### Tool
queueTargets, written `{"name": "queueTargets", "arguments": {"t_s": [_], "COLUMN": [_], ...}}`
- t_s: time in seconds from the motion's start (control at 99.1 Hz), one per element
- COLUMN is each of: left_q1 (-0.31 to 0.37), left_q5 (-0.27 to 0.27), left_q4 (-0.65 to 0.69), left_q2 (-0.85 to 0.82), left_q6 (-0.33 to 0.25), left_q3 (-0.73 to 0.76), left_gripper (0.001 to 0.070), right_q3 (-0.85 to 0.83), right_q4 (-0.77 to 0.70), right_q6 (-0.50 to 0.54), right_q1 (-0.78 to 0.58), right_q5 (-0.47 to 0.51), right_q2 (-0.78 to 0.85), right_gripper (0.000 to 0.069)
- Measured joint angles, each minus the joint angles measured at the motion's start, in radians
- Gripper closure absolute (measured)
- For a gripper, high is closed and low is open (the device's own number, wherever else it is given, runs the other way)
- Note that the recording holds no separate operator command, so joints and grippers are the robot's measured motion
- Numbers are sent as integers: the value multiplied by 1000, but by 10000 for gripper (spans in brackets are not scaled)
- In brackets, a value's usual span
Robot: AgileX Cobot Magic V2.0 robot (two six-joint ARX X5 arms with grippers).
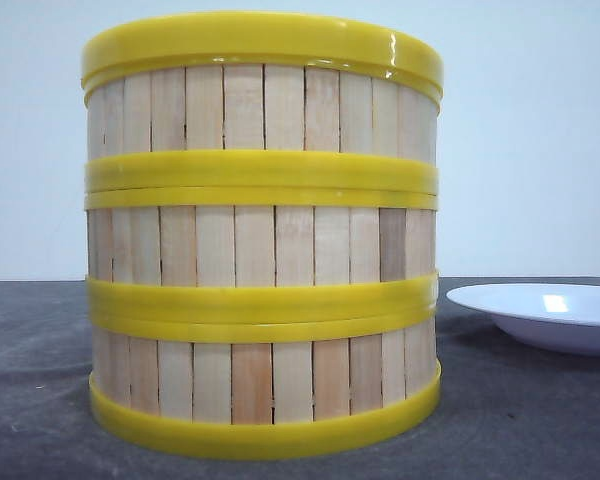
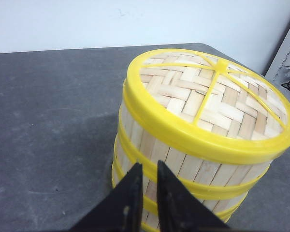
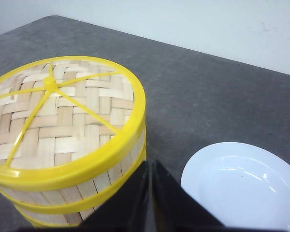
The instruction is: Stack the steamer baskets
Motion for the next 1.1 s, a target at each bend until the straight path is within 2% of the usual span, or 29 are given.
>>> {"name": "queueTargets", "arguments": {"t_s": [0.293, 0.494, 0.635, 0.888, 0.989, 1.099], "left_q1": [0, 15, 114, 355, 419, 456], "left_q5": [0, -35, -37, -39, -41, -55], "left_q4": [0, 6, 97, 294, 355, 383], "left_q2": [0, 0, -1, -31, -59, -89], "left_q6": [1, 84, 139, 153, 153, 153], "left_q3": [0, 0, -23, -230, -317, -400], "left_gripper": [684, 684, 684, 684, 684, 684], "right_q3": [0, 0, 0, 0, 0, 0], "right_q4": [0, 0, 0, 0, 0, 0], "right_q6": [0, 0, 0, 0, 0, 0], "right_q1": [0, 0, 0, 0, 0, 0], "right_q5": [0, 0, 0, 0, 0, 0], "right_q2": [0, 0, 0, 0, 0, 0], "right_gripper": [683, 683, 683, 683, 683, 683]}}
